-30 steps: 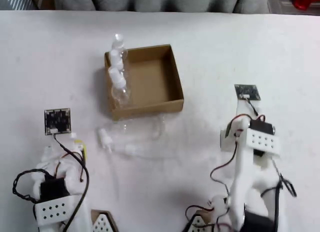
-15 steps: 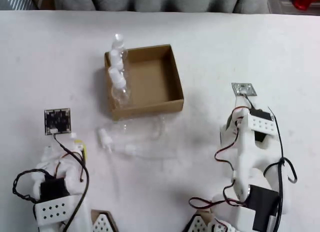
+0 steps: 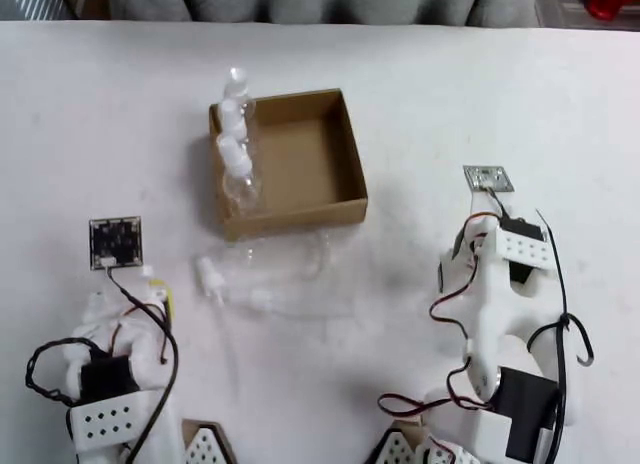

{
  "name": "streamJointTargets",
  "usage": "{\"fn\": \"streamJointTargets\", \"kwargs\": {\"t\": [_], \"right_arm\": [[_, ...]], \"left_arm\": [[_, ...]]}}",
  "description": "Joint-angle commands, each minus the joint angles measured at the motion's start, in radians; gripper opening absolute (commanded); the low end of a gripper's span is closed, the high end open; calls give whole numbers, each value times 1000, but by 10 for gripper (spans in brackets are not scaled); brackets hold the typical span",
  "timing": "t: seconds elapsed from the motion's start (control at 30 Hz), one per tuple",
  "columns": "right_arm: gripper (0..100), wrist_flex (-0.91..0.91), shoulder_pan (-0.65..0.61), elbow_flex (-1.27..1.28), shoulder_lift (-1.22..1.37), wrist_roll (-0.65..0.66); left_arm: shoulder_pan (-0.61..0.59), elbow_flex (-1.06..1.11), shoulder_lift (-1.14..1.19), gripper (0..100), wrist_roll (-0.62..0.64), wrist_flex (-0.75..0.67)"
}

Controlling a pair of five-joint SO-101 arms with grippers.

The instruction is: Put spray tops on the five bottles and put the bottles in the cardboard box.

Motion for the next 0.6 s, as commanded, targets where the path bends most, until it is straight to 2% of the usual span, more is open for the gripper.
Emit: {"fn": "streamJointTargets", "kwargs": {"t": [0.0, 0.5, 0.57], "right_arm": [[19, -5, -1, -38, -4, 11], [16, -105, 2, 3, -4, 3], [16, -105, 4, 3, -2, 3]], "left_arm": [[13, -8, -18, 99, 11, 2], [5, 5, -19, 98, 12, -3], [-13, -41, -19, 98, 12, 37]]}}
